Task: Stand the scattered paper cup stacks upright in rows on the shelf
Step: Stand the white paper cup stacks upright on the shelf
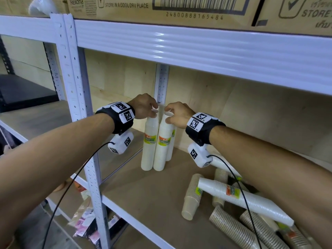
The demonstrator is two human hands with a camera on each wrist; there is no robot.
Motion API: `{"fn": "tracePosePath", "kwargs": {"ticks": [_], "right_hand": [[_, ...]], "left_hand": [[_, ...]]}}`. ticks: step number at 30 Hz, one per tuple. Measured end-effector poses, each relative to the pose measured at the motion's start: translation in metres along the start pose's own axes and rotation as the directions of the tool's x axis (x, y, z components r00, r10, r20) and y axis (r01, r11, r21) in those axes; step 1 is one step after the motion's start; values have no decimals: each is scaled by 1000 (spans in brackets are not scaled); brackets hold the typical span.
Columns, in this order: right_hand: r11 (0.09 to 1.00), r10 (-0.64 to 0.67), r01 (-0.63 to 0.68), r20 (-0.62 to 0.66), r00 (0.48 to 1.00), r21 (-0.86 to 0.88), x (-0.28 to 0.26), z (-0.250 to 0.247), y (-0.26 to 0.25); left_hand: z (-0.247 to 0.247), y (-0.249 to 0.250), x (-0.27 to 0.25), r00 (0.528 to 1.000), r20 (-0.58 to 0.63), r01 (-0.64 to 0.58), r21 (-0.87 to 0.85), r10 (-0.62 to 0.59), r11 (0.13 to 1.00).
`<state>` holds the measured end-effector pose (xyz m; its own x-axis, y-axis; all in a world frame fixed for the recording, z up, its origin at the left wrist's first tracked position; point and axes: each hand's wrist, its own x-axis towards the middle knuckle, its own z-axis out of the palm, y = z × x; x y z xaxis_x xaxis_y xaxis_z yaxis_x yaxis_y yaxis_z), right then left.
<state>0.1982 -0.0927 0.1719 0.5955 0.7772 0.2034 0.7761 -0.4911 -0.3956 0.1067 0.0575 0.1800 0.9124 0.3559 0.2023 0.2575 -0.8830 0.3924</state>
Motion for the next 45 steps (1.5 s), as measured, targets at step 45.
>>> {"fn": "tracePosePath", "kwargs": {"ticks": [45], "right_hand": [[762,638,-594,138,758,-260,-210,-69,292]], "left_hand": [[190,157,-23,714,636,-277,-128,293,952]]}}
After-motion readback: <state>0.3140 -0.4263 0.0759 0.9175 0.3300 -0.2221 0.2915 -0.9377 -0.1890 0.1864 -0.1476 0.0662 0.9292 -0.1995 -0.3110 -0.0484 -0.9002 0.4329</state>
